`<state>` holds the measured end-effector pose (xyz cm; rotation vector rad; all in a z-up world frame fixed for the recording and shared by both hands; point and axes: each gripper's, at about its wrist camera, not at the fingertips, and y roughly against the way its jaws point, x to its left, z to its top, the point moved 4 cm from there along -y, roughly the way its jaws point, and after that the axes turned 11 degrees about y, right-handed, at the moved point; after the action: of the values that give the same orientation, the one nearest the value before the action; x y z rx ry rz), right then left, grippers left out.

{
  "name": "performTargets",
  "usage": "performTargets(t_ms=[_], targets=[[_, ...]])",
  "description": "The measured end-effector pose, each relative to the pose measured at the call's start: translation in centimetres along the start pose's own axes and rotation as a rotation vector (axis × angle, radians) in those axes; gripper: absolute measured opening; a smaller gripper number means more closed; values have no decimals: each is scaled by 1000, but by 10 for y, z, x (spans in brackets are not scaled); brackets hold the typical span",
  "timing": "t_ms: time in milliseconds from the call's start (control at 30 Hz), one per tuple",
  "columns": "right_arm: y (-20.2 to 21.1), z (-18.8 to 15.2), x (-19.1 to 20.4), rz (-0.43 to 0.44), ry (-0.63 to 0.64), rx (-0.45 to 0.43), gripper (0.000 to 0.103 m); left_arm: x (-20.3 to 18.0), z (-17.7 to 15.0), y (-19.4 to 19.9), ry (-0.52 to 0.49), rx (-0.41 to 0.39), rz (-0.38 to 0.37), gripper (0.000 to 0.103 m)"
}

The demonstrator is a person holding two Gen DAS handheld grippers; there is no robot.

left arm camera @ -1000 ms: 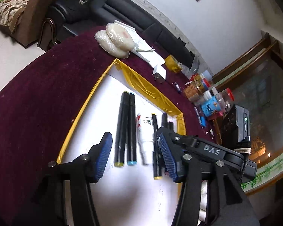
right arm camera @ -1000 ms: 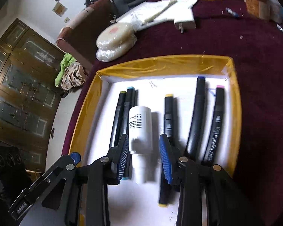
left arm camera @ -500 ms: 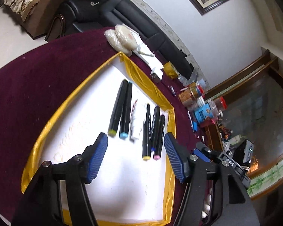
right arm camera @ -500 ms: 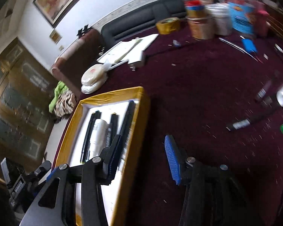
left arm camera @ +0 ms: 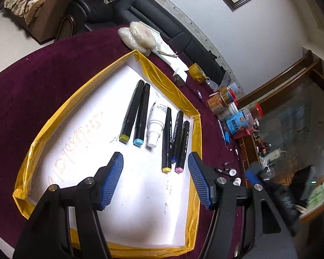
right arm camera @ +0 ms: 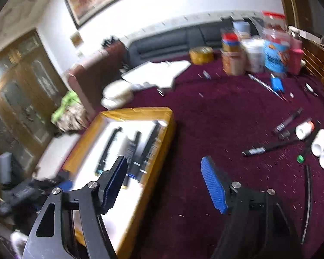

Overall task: Organize rigid objects
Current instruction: 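Move both grippers back toward the remaining items on the table, then grasp a black marker lying on the carpet with the left gripper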

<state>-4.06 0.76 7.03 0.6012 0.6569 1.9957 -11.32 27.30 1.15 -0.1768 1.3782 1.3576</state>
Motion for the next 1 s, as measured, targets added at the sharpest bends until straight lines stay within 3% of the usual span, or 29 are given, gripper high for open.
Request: performTargets(t_ms=[133, 300, 433, 700, 867, 1000], targets=[[20, 14, 26, 44, 55, -107, 72, -3, -3, 1, -14, -3, 4, 61], [-7, -10, 27, 20, 95, -13, 72, -13, -9, 4, -57, 4, -1, 61], [4, -27, -29, -26, -8, -11, 71, -29, -17, 7, -134, -9, 3, 61], [64, -84, -198, -270, -316, -11, 71, -79, -58, -20, -266, 93, -35, 62], [109, -121, -262, -351, -452, -52, 71, -105, -86, -44, -343, 165, -29, 61], [122, -143, -279, -337, -537, -69, 72, -130, -110, -70, -404, 227, 1, 61]])
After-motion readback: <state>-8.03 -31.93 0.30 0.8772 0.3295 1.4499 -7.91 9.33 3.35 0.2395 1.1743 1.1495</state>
